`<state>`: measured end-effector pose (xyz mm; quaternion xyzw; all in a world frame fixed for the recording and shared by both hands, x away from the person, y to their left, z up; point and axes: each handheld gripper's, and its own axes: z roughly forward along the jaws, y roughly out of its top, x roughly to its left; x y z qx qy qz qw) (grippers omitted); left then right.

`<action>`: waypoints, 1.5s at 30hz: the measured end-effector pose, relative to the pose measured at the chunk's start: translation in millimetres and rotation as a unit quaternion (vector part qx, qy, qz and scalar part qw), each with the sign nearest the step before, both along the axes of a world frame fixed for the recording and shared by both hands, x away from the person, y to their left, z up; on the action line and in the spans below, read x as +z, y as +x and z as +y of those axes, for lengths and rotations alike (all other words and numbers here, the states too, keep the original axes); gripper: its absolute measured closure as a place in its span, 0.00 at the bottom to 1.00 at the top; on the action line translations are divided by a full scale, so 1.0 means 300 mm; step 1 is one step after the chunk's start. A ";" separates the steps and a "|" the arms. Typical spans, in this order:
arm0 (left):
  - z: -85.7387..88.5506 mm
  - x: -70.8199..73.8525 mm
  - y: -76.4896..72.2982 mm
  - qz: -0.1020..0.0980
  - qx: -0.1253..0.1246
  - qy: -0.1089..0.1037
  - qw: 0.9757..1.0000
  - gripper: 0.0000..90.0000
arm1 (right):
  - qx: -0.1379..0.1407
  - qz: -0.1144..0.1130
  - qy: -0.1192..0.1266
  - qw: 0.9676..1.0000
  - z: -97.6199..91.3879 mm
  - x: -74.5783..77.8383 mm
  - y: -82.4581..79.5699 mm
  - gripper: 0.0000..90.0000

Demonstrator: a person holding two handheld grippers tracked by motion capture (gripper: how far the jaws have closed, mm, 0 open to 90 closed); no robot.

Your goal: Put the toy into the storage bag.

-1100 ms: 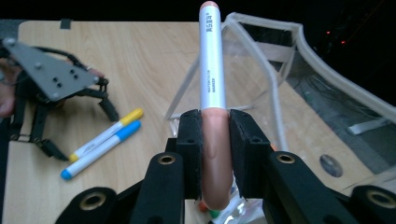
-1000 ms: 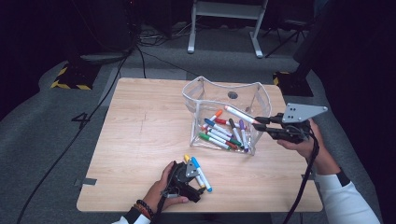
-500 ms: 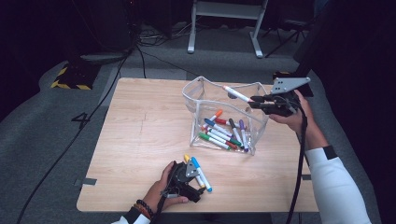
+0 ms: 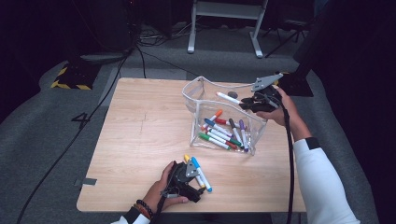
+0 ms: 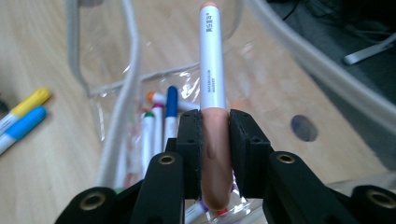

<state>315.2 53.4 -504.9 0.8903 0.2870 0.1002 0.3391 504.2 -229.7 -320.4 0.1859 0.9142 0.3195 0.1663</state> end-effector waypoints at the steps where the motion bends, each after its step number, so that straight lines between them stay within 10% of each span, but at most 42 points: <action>1: 0.000 0.000 0.000 0.000 0.000 0.000 1.000 0.01 | 0.006 0.005 -0.014 1.000 0.011 -0.006 -0.004 0.84; 16: 0.000 0.000 0.000 0.000 0.000 0.000 1.000 0.01 | 0.067 0.081 -0.048 0.993 0.048 -0.021 -0.029 0.84; 34: 0.003 0.001 -0.002 0.000 0.000 0.002 1.000 0.01 | -0.011 0.017 0.004 1.000 -0.052 0.045 -0.051 0.57; 45: 0.045 0.000 -0.011 0.000 -0.011 0.001 1.000 0.01 | -0.041 -0.060 0.107 0.992 -0.137 0.150 -0.219 0.46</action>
